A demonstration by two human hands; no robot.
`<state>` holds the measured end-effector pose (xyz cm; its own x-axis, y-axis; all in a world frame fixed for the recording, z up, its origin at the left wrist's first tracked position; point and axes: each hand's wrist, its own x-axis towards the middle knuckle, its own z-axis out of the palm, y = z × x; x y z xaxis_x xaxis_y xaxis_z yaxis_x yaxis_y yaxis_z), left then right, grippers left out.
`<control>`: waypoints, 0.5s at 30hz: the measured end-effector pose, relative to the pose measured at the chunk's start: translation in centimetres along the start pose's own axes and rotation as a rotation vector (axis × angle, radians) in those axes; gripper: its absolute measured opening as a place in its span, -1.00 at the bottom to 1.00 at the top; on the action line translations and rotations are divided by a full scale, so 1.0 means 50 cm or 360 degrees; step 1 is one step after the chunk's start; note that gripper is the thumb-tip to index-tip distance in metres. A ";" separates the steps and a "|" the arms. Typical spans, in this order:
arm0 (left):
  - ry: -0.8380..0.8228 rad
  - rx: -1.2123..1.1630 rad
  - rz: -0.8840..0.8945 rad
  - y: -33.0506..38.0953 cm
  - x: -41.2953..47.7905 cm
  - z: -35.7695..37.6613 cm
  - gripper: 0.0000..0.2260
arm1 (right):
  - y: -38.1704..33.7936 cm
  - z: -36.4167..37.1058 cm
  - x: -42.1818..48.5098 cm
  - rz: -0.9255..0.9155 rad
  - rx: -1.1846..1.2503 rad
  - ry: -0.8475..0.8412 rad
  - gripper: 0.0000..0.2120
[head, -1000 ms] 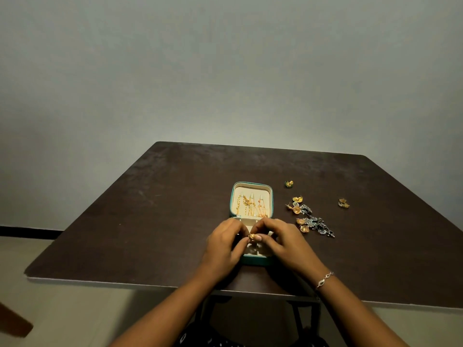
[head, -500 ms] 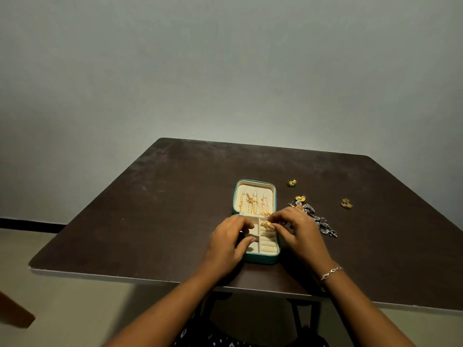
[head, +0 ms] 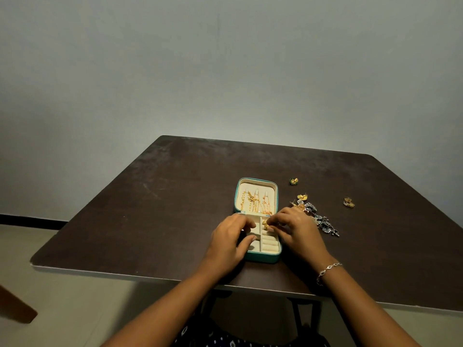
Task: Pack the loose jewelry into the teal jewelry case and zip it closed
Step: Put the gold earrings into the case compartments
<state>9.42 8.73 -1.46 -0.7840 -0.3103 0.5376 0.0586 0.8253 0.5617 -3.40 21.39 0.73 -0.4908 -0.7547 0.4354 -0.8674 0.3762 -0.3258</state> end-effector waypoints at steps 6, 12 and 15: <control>-0.0005 -0.0006 0.0002 0.001 0.001 0.001 -0.87 | 0.013 -0.029 0.014 0.0100 0.0114 0.0061 -0.88; -0.0005 -0.0010 0.0013 0.003 0.000 0.000 -0.87 | 0.015 -0.035 0.043 -0.0083 -0.0099 -0.0233 -0.84; -0.0005 -0.0009 0.0006 0.003 0.001 -0.001 -0.87 | 0.013 -0.038 0.052 -0.0139 -0.0145 -0.0301 -0.84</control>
<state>9.39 8.80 -1.32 -0.7856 -0.3058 0.5378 0.0648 0.8239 0.5631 -5.38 20.69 3.25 -0.3966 -0.8707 0.2907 -0.9140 0.3453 -0.2128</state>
